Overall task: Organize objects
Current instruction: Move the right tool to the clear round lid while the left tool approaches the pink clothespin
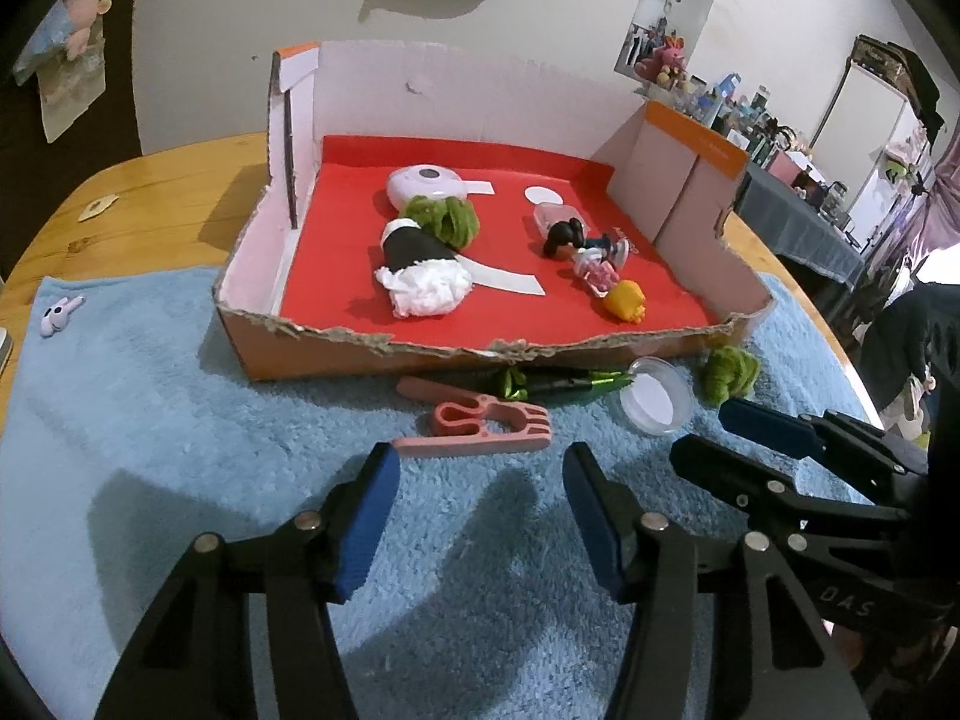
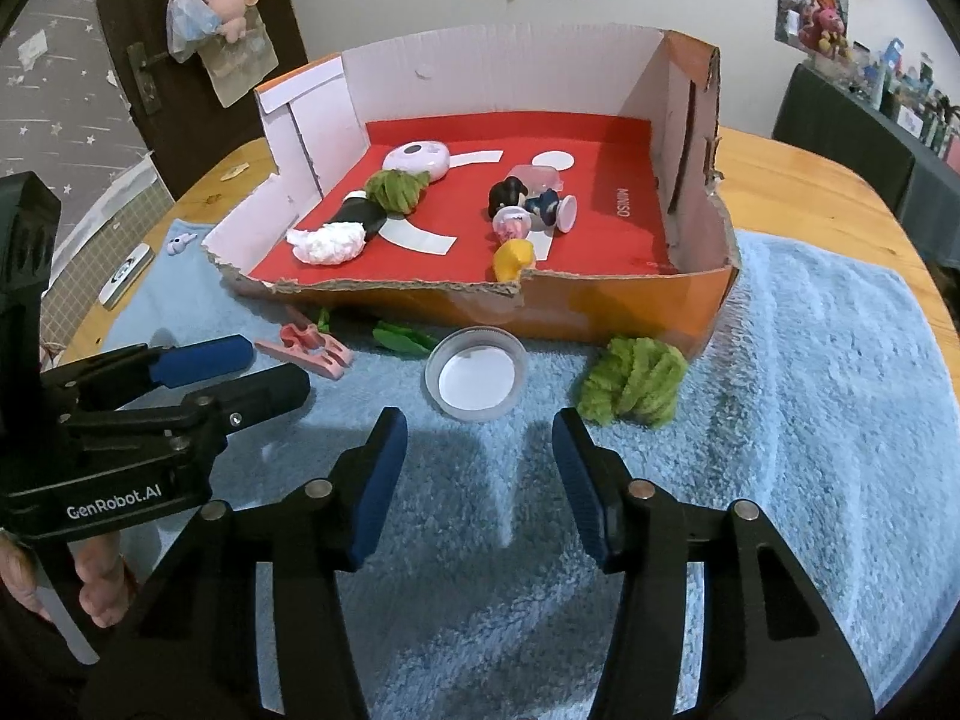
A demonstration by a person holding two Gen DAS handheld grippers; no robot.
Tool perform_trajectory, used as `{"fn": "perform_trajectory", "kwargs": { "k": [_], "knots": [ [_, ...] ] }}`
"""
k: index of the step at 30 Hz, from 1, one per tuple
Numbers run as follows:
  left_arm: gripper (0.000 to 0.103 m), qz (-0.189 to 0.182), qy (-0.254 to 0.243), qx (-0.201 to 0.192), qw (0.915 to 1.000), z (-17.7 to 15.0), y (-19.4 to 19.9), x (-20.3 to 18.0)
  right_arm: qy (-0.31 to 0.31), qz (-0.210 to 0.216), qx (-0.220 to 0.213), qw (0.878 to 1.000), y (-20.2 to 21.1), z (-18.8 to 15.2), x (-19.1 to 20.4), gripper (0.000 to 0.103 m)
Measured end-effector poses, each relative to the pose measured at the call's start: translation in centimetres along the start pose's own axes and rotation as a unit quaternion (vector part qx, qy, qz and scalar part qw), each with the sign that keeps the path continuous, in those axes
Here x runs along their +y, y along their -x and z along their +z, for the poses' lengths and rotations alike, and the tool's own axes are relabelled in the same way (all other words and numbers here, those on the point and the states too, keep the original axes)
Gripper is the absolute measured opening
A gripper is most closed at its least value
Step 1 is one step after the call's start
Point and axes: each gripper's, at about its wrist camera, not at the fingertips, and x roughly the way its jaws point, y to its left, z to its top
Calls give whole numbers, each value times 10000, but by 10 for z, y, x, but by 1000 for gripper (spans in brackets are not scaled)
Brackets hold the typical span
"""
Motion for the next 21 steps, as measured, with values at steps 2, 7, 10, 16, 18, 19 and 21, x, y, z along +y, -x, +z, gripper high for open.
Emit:
{"fn": "perform_trajectory", "kwargs": {
  "k": [2, 7, 10, 16, 18, 19, 21],
  "knots": [
    [59, 8, -5, 28, 10000, 1, -3, 0, -3, 8, 23, 10000, -3, 1, -1, 49],
    [59, 29, -4, 70, 10000, 3, -8, 1, -14, 44, 88, 10000, -10, 3, -3, 49],
    [59, 49, -22, 76, 10000, 4, -10, 0, -8, 69, 120, 9999, -14, 5, -3, 49],
    [59, 95, -79, 71, 9999, 5, -12, -1, 8, 89, 136, 9999, -20, 9, -2, 49],
    [59, 108, -91, 66, 9999, 5, -12, -1, 7, 91, 136, 9999, -21, 11, -2, 49],
    [59, 121, -93, 64, 9999, 5, -12, -1, 11, 91, 135, 9999, -22, 11, -2, 49],
    [59, 148, -100, 63, 9998, 5, -12, -2, 25, 91, 130, 9999, -23, 12, -1, 49]
  ]
}}
